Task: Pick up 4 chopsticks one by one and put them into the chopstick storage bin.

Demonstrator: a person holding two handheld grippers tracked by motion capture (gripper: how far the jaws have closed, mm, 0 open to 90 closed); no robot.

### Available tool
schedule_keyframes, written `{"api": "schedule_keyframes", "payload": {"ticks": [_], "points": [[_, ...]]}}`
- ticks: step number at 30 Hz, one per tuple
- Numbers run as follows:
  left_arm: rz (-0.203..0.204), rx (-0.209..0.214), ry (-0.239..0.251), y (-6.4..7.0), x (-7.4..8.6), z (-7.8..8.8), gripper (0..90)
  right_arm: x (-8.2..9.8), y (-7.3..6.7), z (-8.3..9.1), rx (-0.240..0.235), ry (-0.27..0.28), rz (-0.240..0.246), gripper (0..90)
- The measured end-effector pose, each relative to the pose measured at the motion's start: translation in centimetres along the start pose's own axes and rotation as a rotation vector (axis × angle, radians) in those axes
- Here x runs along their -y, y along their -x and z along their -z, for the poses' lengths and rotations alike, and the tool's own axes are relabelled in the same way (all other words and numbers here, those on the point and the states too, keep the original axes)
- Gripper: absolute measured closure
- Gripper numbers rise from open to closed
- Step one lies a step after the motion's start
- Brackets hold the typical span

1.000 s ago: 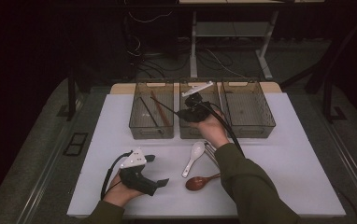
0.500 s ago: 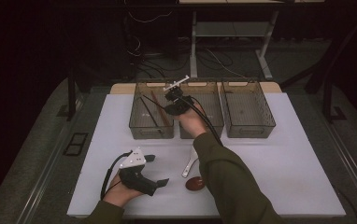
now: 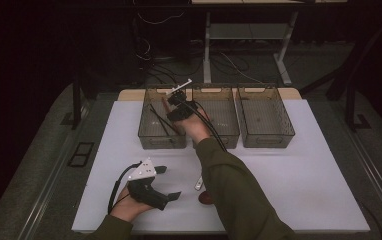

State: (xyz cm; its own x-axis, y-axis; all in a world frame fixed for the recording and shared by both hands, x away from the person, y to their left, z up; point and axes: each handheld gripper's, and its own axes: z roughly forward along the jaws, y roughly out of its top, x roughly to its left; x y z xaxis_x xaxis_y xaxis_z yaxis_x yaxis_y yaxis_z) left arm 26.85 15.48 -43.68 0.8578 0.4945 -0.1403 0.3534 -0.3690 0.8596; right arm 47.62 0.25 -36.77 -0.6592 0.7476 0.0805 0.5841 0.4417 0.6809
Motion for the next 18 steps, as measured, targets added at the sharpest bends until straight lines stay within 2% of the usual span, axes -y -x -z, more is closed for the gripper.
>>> {"api": "schedule_keyframes", "payload": {"ticks": [3, 7, 9, 18], "points": [[0.000, 0.000, -0.002, 0.0, 0.0, 0.0, 0.0, 0.0, 0.2, 0.6, -0.012, 0.017, -0.007, 56.3], [-0.004, -0.003, -0.003, 0.1, 0.0, 0.0, 0.0, 0.0, 0.5, 1.7, -0.066, 0.041, -0.021, 48.4], [-0.005, -0.003, -0.003, 0.1, 0.0, 0.0, 0.0, 0.2, 0.6, 2.2, -0.084, 0.048, -0.008, 45.8], [-0.011, -0.004, -0.012, 0.1, 0.0, -0.1, 0.0, 1.8, 1.9, 4.6, -0.115, 0.099, 0.006, 40.7]]}}
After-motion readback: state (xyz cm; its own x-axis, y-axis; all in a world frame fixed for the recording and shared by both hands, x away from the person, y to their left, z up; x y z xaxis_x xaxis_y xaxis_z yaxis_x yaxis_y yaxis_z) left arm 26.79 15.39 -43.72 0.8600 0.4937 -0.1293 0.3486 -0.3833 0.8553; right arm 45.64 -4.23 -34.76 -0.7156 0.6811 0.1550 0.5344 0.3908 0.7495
